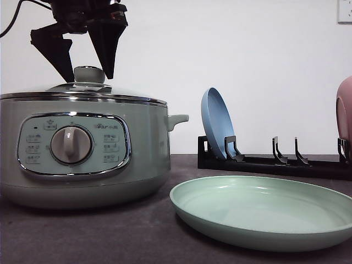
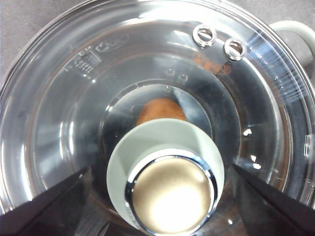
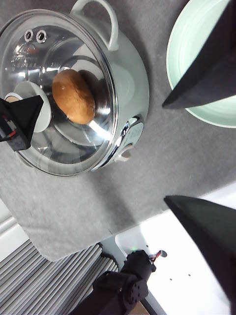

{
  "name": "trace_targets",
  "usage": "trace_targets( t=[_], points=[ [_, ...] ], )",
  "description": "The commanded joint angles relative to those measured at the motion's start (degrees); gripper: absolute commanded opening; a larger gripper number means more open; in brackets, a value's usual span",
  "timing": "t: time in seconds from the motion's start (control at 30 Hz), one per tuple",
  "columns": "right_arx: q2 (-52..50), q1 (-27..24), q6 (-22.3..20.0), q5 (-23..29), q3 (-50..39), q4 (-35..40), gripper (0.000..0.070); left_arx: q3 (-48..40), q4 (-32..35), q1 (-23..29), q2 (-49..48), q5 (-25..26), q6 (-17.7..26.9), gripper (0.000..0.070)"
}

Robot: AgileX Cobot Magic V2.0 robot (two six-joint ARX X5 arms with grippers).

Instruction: Transfer potato from steamer to green plate

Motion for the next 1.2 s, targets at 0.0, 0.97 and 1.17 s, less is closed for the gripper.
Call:
trace_targets(
  t=[0.0, 0.97, 1.17],
  points=[
    [0.5, 0.4, -0.7, 0.7, 0.9, 0.2, 0.0346, 1.6, 0.3, -0.4, 1.0, -0.3, 0.3, 0.0553],
    [0.5, 0.3, -1.3, 2.2, 0.9, 0.2, 0.0346, 1.6, -1.7, -0.5, 1.0, -0.3, -0.2, 0.0187],
    [0.5, 0.3, -1.3, 2.2, 0.9, 0.2, 0.0346, 1.6, -1.7, -0.5, 1.0, -0.3, -0.1, 0.0]
  ],
)
